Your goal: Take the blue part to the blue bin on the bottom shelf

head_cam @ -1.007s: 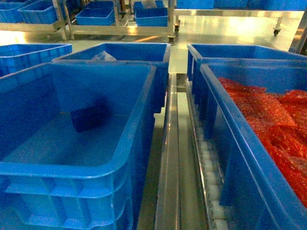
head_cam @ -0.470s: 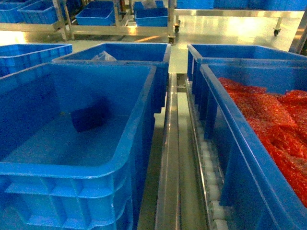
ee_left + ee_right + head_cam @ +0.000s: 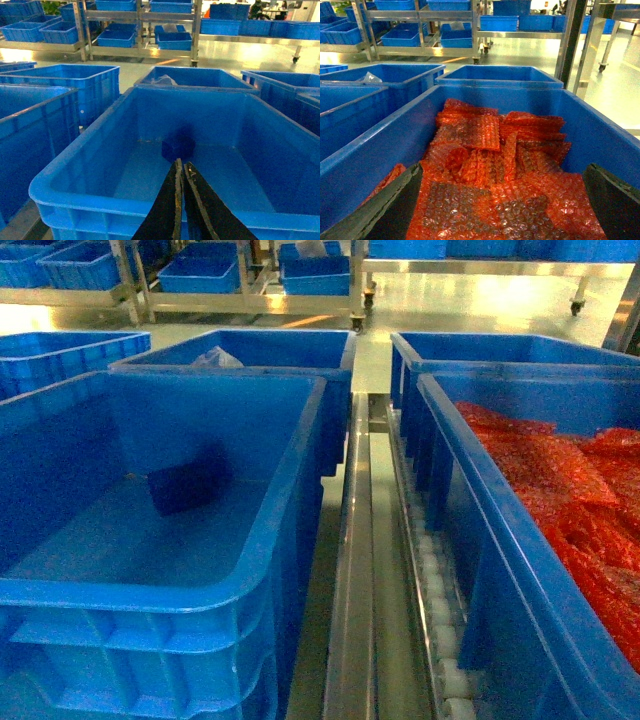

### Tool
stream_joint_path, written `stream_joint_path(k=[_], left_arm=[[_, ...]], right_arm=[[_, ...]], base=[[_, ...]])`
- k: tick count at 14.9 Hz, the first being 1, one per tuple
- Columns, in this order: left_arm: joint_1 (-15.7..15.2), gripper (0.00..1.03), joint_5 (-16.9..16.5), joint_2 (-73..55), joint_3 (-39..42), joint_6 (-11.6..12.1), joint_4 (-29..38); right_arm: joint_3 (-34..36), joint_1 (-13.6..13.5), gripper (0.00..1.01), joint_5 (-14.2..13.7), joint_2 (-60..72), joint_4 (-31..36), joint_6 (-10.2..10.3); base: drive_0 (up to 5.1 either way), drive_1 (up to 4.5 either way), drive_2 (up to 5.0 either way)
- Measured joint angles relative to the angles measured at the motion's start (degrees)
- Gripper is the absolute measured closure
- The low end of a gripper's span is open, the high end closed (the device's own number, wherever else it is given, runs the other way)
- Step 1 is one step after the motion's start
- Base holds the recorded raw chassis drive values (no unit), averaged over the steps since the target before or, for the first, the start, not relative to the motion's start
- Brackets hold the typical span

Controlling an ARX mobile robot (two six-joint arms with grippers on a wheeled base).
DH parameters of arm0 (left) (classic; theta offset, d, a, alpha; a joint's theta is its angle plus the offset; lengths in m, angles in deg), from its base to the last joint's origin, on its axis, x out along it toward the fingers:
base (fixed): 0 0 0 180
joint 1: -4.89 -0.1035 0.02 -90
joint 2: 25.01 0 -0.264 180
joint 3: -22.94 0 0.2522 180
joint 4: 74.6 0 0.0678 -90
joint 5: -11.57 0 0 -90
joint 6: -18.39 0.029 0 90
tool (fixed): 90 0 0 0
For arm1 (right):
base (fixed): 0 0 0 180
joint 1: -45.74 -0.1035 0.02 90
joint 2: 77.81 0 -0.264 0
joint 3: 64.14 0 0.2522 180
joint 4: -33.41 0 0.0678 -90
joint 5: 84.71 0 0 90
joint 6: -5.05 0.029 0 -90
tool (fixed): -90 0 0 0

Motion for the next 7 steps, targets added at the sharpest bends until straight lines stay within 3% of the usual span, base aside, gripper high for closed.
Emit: stream_joint_path(k=[2, 4, 7], left_arm=[[0.0, 1.01, 0.0, 1.99, 0.0, -0.02, -1.97], [0.0, 1.01, 0.09, 10.91, -0.02, -0.02, -12.87], [0.0, 1.01, -0.02, 11.43, -0.04, 0.13, -12.26]], right_arm=[[0.0, 0.0, 0.03, 0.0, 0.0, 0.0, 0.0], [0.0, 0.0, 0.03, 0.02, 0.0, 0.02, -0.02], [0.0, 0.0, 0.03, 0.0, 0.0, -0.02, 0.0]], base=[[0.0, 0.0, 0.0], [0.0, 0.0, 0.0], [0.0, 0.0, 0.0]])
